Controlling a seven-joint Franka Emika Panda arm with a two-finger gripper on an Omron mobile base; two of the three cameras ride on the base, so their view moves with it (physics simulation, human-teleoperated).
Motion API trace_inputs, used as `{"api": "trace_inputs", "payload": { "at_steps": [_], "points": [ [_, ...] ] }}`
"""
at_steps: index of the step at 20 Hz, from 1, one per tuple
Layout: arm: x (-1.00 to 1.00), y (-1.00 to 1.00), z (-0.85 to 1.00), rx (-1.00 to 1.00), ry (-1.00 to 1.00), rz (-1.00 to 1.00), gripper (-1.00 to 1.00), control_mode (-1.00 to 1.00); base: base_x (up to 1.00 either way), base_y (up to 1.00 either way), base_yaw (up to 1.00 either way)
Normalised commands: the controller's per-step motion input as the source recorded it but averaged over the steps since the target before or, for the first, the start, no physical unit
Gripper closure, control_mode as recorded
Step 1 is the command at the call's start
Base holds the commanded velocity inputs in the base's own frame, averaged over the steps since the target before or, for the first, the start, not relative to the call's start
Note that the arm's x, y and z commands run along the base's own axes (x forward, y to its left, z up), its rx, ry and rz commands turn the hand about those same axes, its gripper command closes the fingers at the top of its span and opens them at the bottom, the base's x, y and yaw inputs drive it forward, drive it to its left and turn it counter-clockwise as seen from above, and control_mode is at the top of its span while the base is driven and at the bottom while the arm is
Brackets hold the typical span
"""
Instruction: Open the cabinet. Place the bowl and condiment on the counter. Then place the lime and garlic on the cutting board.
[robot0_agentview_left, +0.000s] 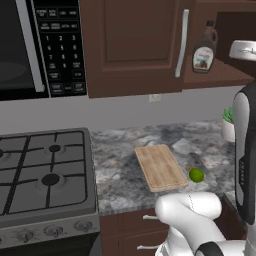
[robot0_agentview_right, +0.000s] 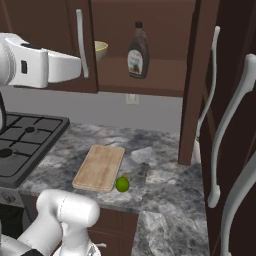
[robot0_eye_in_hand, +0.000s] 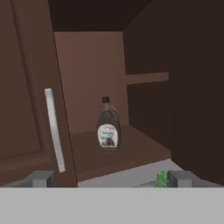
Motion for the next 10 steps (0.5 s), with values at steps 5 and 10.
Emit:
{"api": "trace_inputs", "payload": {
  "at_steps": [5,10],
  "points": [
    [0.09,0.17,-0.04,0.01,0.11,0.1,-1.0,-1.0,0.0,0.0,0.0],
    [0.16,0.17,-0.01,0.0,0.03,0.05,-1.0,-1.0,0.0,0.0,0.0]
  ]
}}
